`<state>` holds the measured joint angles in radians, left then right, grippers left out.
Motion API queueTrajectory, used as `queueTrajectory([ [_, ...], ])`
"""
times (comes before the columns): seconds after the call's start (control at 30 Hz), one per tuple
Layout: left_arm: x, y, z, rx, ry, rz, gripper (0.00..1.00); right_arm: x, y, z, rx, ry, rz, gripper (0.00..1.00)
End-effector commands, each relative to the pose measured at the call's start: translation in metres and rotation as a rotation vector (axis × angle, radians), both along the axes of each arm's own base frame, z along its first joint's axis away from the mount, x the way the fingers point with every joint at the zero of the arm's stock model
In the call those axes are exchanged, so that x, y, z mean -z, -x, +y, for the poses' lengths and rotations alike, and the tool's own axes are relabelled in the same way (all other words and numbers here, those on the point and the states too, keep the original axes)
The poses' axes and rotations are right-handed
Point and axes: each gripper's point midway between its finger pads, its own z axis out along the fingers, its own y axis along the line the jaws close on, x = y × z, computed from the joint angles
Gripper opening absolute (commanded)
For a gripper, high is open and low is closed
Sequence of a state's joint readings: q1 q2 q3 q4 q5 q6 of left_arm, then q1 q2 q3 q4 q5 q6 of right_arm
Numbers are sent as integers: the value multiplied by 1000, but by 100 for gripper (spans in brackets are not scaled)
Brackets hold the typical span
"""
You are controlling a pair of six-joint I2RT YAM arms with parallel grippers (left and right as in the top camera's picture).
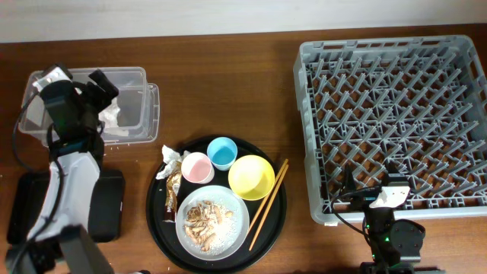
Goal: Sort waste into correct bins and load items into the dishwasher rack
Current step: 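Carry the tissue with the left gripper and drop it into the clear bin, then lower the left gripper to the gold wrapper and grasp it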
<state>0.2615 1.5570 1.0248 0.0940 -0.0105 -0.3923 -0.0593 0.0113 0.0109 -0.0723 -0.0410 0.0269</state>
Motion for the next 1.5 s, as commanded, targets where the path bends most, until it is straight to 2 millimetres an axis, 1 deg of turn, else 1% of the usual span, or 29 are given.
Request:
queueTrajectory([
  [0.0, -38, 31, -67, 319, 132, -13, 99, 2, 0, -3, 15, -3, 3, 99],
  [0.03, -36, 55, -97, 440, 231, 44, 99, 2, 0, -3, 15, -3, 3, 99],
  [0.07, -29, 72, -108, 464, 284, 105, 99, 2, 0, -3, 15, -3, 3, 99],
  [0.1, -17, 87, -111, 453, 315, 179, 97, 2, 0, -3, 15, -3, 3, 99],
  [0.13, -4, 102, -113, 439, 332, 259, 89, 2, 0, -3, 15, -3, 3, 99],
  [0.17, 18, 126, -114, 423, 350, 390, 66, 2, 0, -3, 15, -3, 3, 99],
  [0.2, 34, 144, -116, 412, 360, 491, 64, 2, 0, -3, 15, -3, 3, 99],
  [0.27, 60, 177, -117, 383, 389, 652, 64, 2, 0, -3, 15, -3, 3, 99],
  [0.37, 86, 197, -123, 381, 428, 734, 64, 2, 0, -3, 15, -3, 3, 99],
  [0.43, 101, 209, -126, 408, 421, 772, 64, 2, 0, -3, 15, -3, 3, 99],
  [0.5, 111, 215, -126, 402, 417, 795, 64, 2, 0, -3, 15, -3, 3, 99],
  [0.57, 122, 218, -114, 354, 360, 821, 64, 2, 0, -3, 15, -3, 3, 99],
  [0.6, 124, 219, -114, 355, 360, 820, 64, 2, 0, -3, 15, -3, 3, 99],
  [0.63, 128, 220, -115, 358, 364, 822, 60, 2, 0, -3, 15, -3, 3, 99],
  [0.67, 130, 220, -118, 396, 347, 818, 54, 2, 0, -3, 16, -3, 3, 99],
  [0.73, 132, 219, -127, 439, 326, 827, 48, 2, 0, -3, 15, -3, 3, 99],
  [0.8, 134, 215, -136, 476, 283, 831, 48, 2, 0, -3, 15, -3, 3, 99],
  [0.83, 139, 210, -135, 477, 220, 842, 48, 2, 0, -3, 15, -3, 3, 99],
  [0.93, 148, 207, -144, 510, 201, 871, 48, 2, 0, -3, 15, -3, 3, 99],
  [1.07, 166, 211, -146, 513, 223, 936, 47, 2, 0, -3, 15, -3, 3, 99],
  [1.13, 173, 208, -146, 512, 227, 948, 47, 2, 0, -3, 15, -3, 3, 99],
  [1.27, 178, 207, -146, 515, 228, 956, 47, 2, 0, -3, 15, -3, 3, 99],
  [1.3, 179, 206, -146, 515, 228, 956, 41, 2, 0, -3, 15, -3, 3, 99],
  [1.4, 187, 202, -146, 511, 233, 960, 40, 2, 0, -3, 15, -3, 3, 99],
  [1.47, 187, 200, -146, 512, 231, 954, 39, 2, 0, -3, 15, -3, 3, 99],
])
